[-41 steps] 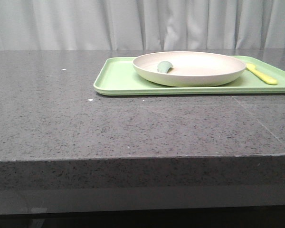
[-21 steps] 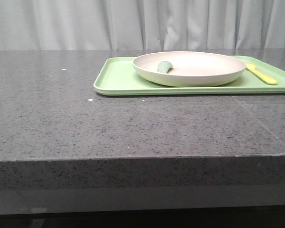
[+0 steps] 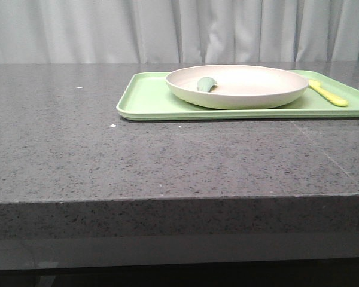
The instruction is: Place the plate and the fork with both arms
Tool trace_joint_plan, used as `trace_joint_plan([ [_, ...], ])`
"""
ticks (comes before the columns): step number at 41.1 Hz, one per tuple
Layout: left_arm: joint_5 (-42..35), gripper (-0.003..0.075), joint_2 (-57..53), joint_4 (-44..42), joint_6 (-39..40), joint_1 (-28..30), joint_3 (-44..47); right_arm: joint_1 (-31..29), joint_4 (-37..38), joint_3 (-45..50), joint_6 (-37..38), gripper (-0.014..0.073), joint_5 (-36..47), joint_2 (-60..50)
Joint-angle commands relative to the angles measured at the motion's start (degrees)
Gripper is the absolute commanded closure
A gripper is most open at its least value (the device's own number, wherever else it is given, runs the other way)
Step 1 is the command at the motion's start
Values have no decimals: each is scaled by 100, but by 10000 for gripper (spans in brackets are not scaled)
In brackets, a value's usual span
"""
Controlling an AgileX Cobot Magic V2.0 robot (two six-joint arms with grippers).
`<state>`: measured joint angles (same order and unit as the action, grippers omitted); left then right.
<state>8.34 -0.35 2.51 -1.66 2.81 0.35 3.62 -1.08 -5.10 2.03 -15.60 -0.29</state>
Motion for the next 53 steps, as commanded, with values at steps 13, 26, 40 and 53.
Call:
trace_joint_plan([
  [13,-480,738,-118,52,-4,18,15,-169,-410,646,-47,661,851,-138],
  [26,-480,738,-118,52,-4,18,15,-169,-410,646,-47,661,851,-138],
  [40,-480,738,-118,52,-4,18,15,-169,-410,646,-47,661,851,-138],
  [53,-480,738,-118,52,-4,18,15,-169,-410,646,-47,661,851,-138],
])
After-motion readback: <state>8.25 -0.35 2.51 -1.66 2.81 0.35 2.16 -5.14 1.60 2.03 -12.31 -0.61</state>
